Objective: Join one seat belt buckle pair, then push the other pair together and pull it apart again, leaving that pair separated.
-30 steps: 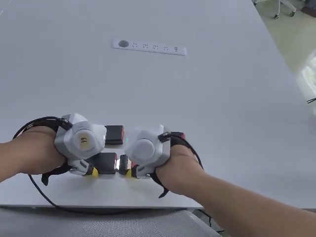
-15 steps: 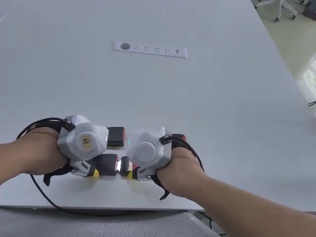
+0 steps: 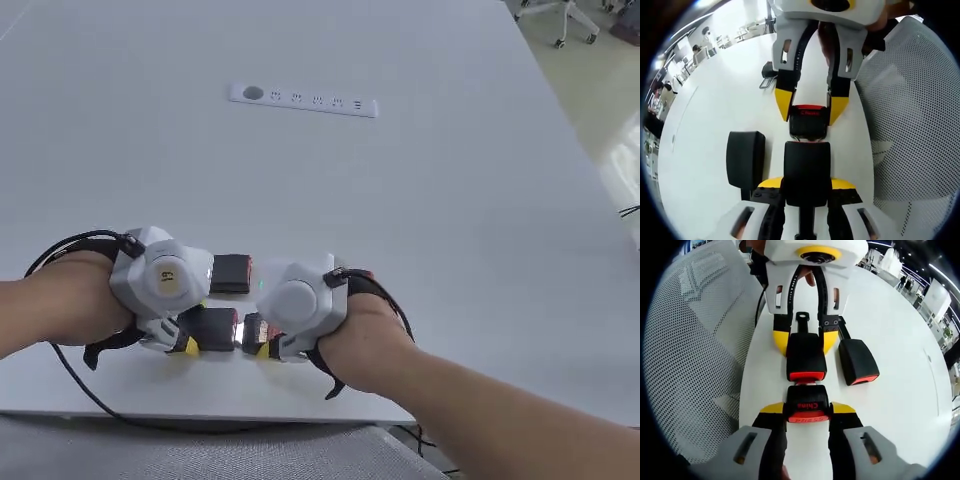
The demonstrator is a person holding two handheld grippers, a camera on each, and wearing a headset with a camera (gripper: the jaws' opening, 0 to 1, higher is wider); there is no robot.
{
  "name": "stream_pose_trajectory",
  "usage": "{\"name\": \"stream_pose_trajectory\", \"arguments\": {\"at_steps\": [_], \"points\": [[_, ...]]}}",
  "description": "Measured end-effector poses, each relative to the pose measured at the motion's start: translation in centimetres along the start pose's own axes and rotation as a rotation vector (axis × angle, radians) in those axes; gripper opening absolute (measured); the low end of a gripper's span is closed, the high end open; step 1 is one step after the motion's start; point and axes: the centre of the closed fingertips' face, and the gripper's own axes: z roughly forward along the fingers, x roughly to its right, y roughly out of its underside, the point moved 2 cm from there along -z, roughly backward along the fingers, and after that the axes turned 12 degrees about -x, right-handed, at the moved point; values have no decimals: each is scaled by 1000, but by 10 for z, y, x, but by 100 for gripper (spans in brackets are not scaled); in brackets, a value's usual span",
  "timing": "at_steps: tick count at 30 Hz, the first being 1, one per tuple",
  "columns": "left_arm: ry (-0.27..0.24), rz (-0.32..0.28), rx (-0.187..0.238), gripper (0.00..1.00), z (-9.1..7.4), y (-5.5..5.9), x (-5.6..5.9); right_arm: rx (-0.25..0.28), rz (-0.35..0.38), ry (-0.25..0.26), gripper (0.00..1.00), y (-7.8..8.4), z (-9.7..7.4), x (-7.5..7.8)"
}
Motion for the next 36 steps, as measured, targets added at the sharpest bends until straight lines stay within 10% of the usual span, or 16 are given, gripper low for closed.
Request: {"name": "stream_pose_trajectory", "arguments": {"at_steps": [36], "points": [[-14,-42,21,32,-3,0,3,69,50,-3,31,0,-1,0]]}}
